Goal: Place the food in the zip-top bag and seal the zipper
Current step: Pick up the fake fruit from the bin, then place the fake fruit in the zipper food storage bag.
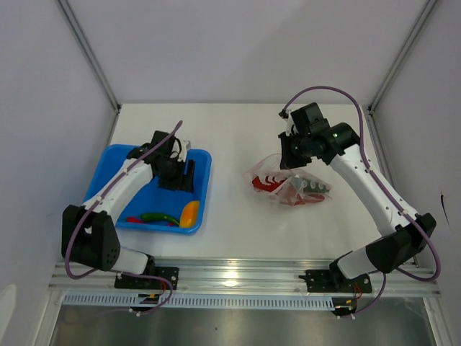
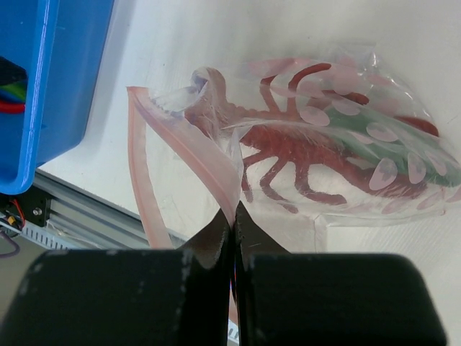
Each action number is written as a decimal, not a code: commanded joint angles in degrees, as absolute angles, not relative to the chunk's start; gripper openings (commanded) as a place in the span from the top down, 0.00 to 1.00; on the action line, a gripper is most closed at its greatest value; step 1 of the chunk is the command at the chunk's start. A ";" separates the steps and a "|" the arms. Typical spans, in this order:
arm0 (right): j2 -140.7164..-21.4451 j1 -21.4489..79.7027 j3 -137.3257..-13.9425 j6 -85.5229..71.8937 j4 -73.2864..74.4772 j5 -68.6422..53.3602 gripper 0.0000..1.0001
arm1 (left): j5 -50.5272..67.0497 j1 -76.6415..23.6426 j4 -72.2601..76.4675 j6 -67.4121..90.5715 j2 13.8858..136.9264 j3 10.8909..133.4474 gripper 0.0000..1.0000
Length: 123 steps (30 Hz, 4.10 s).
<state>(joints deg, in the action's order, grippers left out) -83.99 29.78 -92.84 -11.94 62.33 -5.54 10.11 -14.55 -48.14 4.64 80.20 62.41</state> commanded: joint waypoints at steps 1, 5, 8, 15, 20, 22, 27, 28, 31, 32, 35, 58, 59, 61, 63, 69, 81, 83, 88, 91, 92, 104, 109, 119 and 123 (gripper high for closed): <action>-84.29 29.00 -96.06 -10.90 61.97 -6.68 1.00 | 17.40 -14.24 -47.90 8.42 82.09 61.09 0.28; -84.73 28.92 -96.15 -10.64 61.26 -6.59 1.00 | 19.77 -14.59 -47.37 12.65 82.53 59.33 0.26; -84.38 29.09 -95.45 -10.81 60.91 -6.59 1.00 | 17.85 -16.17 -47.98 12.40 82.79 58.36 0.17; -82.62 28.74 -92.73 -11.34 60.29 -6.50 1.00 | 16.61 -17.93 -47.81 14.32 82.53 52.83 0.17; -81.39 28.74 -90.97 -12.04 59.68 -7.12 1.00 | 16.79 -19.07 -46.06 17.57 82.18 51.16 0.18; -81.04 28.74 -90.09 -12.22 59.33 -7.29 1.00 | 16.96 -19.42 -45.09 18.10 83.05 50.80 0.18; -80.51 28.74 -89.21 -12.22 58.80 -7.47 1.00 | 15.30 -19.95 -44.65 19.25 88.14 51.41 0.24; -80.33 28.74 -89.12 -12.13 58.80 -7.47 1.00 | 14.86 -19.95 -44.47 19.42 88.59 51.59 0.24; -80.07 28.74 -88.77 -12.04 58.71 -7.29 1.00 | 13.54 -19.95 -44.30 20.21 90.26 52.12 0.33; -79.98 28.74 -88.68 -12.04 58.62 -7.12 1.00 | 13.01 -19.95 -44.21 20.30 90.44 52.47 0.36; -79.63 28.74 -88.24 -12.04 58.45 -7.12 1.00 | 11.26 -19.95 -44.21 20.48 90.44 53.17 0.52; -81.82 28.74 -91.05 -11.08 54.23 -8.44 1.00 | 26.59 -20.04 -54.86 22.41 80.51 87.80 0.96; -81.91 28.74 -91.14 -10.99 54.05 -8.61 1.00 | 29.85 -20.21 -53.19 23.02 80.25 88.15 0.96; -81.91 28.74 -91.06 -10.90 53.79 -8.96 1.00 | 35.14 -21.52 -47.30 24.52 79.11 88.07 0.96; -81.83 28.83 -90.97 -11.16 53.53 -10.18 1.00 | 40.66 -22.76 -41.52 23.74 78.75 87.89 0.95; -82.53 29.00 -94.74 -12.48 54.67 -13.62 1.00 | 51.84 -27.24 -35.87 26.61 82.61 89.57 0.96; -82.88 29.79 -93.78 -14.32 52.21 -21.70 1.00 | 40.79 -30.94 -19.46 33.74 79.81 80.25 0.99; -82.97 29.79 -93.60 -14.94 52.38 -24.07 1.00 | 38.34 -30.94 -16.79 34.19 79.72 80.33 1.00; -83.49 28.74 -94.83 -15.38 53.08 -31.10 1.00 | 34.19 -32.43 -14.77 32.52 79.54 81.91 0.99; -84.72 27.43 -96.06 -15.99 53.88 -36.99 1.00 | 33.23 -32.96 -12.14 31.21 79.11 81.30 0.99; -84.81 27.25 -96.59 -16.34 53.88 -38.39 1.00 | 32.79 -33.39 -11.35 30.51 78.75 80.52 0.99; -83.24 22.94 -96.07 -23.02 49.23 -46.67 1.00 | 35.77 -35.24 1.57 27.86 73.91 70.23 0.91; -82.53 21.80 -95.19 -24.70 48.08 -47.29 1.00 | 36.56 -36.12 2.90 28.39 73.83 68.29 0.69; -80.68 20.22 -93.43 -25.84 47.37 -46.67 1.00 | 24.26 -36.04 0.44 24.08 66.01 64.51 0.01; -80.68 19.78 -93.52 -25.58 47.64 -46.85 1.00 | 23.55 -36.04 -2.02 24.61 67.06 66.00 0.01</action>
